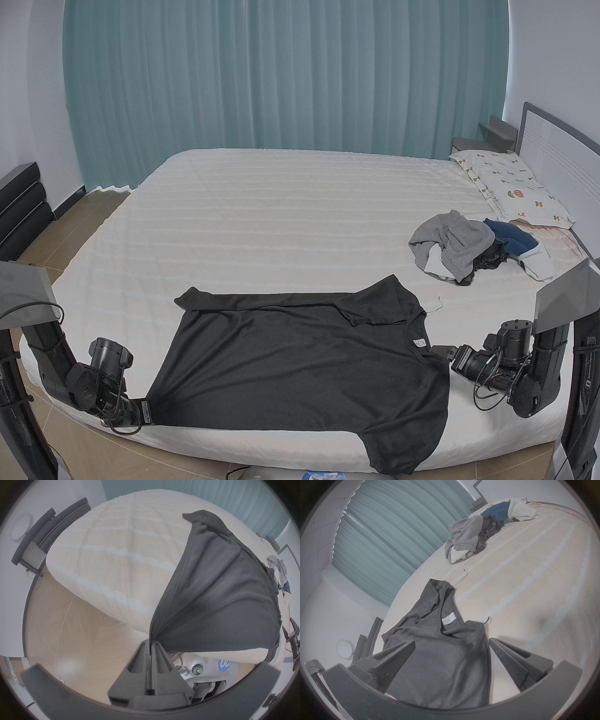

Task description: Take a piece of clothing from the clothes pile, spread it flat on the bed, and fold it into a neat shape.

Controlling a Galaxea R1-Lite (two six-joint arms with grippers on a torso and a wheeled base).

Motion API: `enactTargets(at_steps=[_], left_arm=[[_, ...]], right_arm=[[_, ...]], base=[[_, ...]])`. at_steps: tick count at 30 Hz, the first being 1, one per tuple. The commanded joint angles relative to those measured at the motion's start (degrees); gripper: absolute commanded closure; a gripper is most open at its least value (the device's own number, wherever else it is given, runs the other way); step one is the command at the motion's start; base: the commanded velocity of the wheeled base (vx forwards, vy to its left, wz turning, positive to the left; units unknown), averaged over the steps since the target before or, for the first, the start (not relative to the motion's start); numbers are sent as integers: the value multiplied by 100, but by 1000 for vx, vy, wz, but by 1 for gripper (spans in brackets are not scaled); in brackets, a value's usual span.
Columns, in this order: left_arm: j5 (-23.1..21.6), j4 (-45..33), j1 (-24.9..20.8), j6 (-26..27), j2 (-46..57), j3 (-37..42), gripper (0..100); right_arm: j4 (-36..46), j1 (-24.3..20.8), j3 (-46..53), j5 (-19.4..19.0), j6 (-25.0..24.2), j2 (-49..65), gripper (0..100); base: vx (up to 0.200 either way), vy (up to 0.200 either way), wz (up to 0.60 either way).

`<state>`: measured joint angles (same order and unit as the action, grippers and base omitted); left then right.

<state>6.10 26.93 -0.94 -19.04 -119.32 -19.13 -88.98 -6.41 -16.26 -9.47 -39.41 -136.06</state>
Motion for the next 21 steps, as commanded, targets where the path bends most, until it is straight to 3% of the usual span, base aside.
enactTargets(at_steps=[1, 6, 7, 14, 21], left_arm=[[120, -144, 85, 94, -3, -21, 100], [129, -258, 85, 225, -3, -3, 100], [129, -267, 85, 225, -3, -3, 100], [129, -276, 85, 243, -3, 14, 100], [138, -408, 68, 261, 5, 41, 100]], right_arm=[[-49, -62, -140, 60, 4, -360, 0], [-49, -159, -140, 68, 13, -457, 0], [-49, -159, -140, 68, 13, -457, 100], [-49, -44, 35, 77, 30, -377, 100], [-49, 386, 387, 77, 654, -228, 100]], base=[[0, 0, 0], [0, 0, 0], [0, 0, 0], [0, 0, 0], [0, 0, 0]])
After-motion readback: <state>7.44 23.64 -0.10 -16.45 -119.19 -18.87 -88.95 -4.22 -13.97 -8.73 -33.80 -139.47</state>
